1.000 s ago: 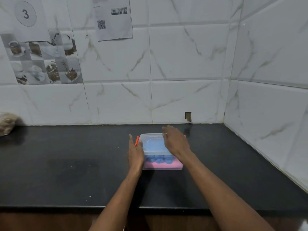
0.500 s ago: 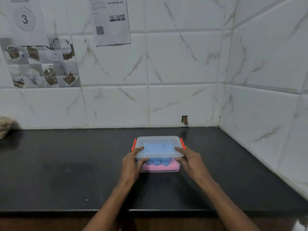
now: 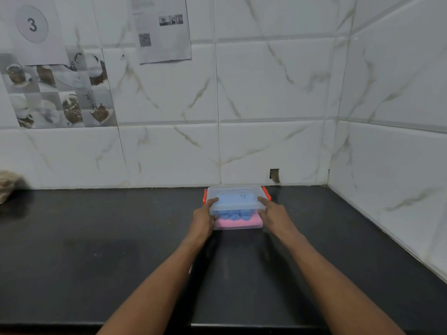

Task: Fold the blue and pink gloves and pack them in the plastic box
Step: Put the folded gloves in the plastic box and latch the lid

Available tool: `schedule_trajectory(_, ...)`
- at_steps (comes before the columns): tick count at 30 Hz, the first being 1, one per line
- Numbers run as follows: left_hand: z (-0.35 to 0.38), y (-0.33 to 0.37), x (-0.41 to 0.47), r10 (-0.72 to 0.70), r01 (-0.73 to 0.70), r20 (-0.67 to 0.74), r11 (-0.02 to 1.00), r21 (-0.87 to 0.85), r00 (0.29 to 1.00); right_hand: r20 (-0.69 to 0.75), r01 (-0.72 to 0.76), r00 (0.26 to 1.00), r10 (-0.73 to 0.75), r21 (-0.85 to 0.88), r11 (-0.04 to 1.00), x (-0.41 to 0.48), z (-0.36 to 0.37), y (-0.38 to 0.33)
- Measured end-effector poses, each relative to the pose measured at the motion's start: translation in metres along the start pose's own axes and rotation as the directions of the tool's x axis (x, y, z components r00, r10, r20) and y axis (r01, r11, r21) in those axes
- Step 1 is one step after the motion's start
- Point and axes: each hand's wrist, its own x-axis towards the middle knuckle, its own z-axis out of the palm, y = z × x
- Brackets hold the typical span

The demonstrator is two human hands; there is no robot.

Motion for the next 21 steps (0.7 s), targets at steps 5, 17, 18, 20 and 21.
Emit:
schedule_trajectory(5,0.012,-0.010,0.040,-0.057,0.056,-0.008,0.996,-0.074,0.998,0.005,-0.019,1.000,0.019,0.031,0.999,0.036,0.021,0.010)
schedule_trajectory(17,0.036,-0.025,0.131,0.030,-0.030,-0.019,0.999,0.032,0.999,-0.051,0.043,0.998,-0.045,-0.034,0.998,0.133,0.042,0.027)
schedule_trajectory(18,0.038,-0.027,0.138,0.041,-0.041,-0.020,0.998,0.042,0.999,-0.057,0.047,0.997,-0.049,-0.036,0.998,0.141,0.043,0.028)
schedule_trajectory(20,0.041,-0.029,0.151,0.038,-0.037,-0.016,0.999,0.034,0.999,-0.064,0.053,0.996,-0.055,-0.037,0.998,0.154,0.045,0.031)
schedule_trajectory(21,0.042,-0.030,0.158,0.029,-0.028,-0.013,0.999,0.029,1.000,-0.065,0.052,0.996,-0.055,-0.041,0.998,0.161,0.047,0.032)
